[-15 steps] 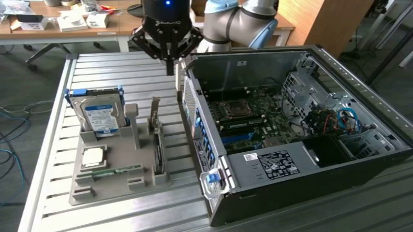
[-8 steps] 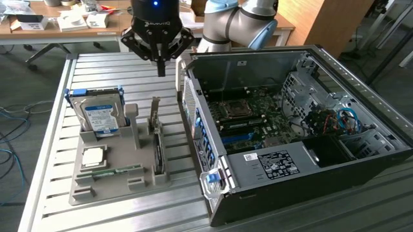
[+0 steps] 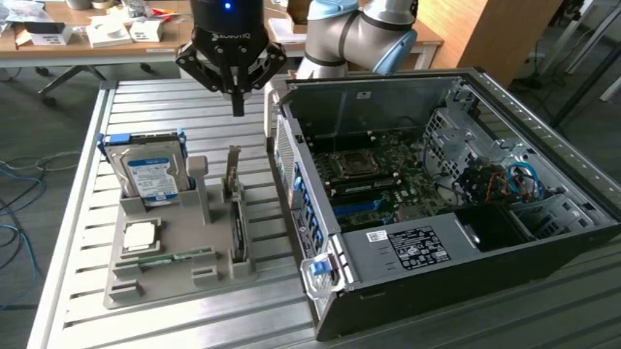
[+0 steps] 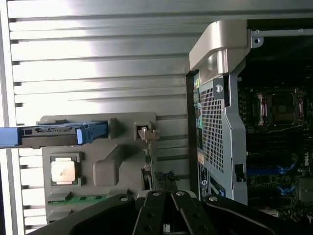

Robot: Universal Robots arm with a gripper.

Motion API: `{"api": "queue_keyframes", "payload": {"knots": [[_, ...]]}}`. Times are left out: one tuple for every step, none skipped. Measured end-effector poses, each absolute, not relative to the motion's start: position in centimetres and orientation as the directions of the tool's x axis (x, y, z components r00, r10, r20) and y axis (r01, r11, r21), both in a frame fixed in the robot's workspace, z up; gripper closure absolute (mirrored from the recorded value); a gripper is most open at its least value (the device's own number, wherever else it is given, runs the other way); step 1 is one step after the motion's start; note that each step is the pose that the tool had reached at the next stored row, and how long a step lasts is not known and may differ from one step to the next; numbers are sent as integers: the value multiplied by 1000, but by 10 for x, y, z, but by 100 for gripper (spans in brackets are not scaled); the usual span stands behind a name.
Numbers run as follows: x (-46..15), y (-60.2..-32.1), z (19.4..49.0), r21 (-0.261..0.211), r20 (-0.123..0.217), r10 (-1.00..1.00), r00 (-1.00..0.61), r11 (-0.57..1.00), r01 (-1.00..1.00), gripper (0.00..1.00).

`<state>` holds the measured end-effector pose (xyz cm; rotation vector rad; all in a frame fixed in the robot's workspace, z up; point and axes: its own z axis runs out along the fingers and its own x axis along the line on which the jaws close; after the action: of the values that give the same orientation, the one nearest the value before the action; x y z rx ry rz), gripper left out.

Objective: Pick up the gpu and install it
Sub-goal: 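Reach for the gpu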

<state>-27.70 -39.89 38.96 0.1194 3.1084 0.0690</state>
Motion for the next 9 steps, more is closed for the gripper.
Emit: {"api": "queue_keyframes", "payload": {"knots": [[-277,-400,390,45,-28,77,-997,996,76,89],[-277,-402,390,45,-28,77,-997,996,76,89],[-277,-404,390,45,-28,77,-997,996,76,89],[-278,-406,390,45,-28,77,-997,996,76,89],[-278,-409,390,45,-28,77,-997,996,76,89],[-279,-411,390,45,-28,77,-997,996,76,89],[-279,-413,390,45,-28,77,-997,996,76,89],[-280,-416,390,45,-28,77,-997,996,76,89],[-280,-418,390,45,-28,77,-997,996,76,89]]}}
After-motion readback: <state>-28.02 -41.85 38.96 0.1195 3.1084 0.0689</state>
